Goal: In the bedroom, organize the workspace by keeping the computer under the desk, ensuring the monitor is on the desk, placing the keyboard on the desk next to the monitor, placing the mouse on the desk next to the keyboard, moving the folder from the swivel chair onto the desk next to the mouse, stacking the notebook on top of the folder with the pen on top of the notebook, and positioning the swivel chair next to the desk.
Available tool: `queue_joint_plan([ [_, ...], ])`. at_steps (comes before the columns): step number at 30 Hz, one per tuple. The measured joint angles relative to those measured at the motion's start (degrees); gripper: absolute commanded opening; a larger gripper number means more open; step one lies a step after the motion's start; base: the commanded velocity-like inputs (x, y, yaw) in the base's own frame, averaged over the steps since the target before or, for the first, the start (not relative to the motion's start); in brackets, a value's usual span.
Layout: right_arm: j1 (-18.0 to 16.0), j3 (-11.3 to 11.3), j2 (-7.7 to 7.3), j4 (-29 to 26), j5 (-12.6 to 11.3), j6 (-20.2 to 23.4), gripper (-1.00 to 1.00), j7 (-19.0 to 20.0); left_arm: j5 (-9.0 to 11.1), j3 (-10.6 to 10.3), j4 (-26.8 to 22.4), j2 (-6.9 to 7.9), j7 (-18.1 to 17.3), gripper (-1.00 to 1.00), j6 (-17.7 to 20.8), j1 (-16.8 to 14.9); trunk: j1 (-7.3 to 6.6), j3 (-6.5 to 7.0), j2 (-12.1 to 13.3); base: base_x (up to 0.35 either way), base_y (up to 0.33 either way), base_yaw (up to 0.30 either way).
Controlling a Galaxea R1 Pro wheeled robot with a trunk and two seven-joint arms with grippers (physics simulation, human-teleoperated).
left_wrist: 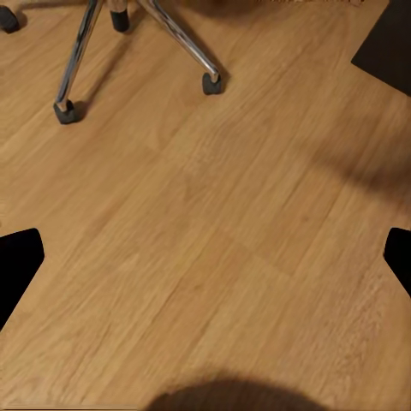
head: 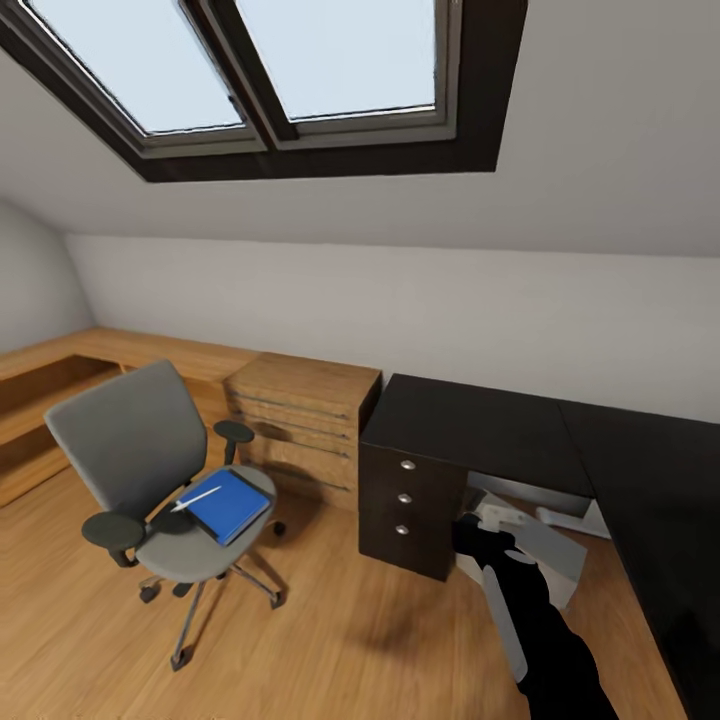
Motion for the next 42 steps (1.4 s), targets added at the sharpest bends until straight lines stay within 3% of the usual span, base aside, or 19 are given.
queue_joint_plan([
  [17, -0.01, 0.0, -0.05, 0.01, -0.01, -0.01, -1.0, 0.0, 0.01, 0.0, -0.01, 0.01, 0.0, 1.0, 0.0, 0.0, -0.45, 0.37, 0.82, 0.009, 0.0, 0.229],
  [24, 0.0, 0.0, -0.05, 0.0, -0.01, -0.06, -1.0, 0.01, 0.02, 0.01, 0.02, 0.02, 0.0, 1.0, 0.0, 0.0, -0.48, 0.37, 0.81, 0.278, 0.0, 0.176],
  [42, 0.01, -0.01, -0.13, 0.22, 0.04, -0.28, -1.0, 0.06, 0.0, 0.01, 0.1, 0.01, 0.0, 1.0, 0.0, -0.02, -0.48, 0.36, 0.81, 0.333, -0.066, 0.008],
])
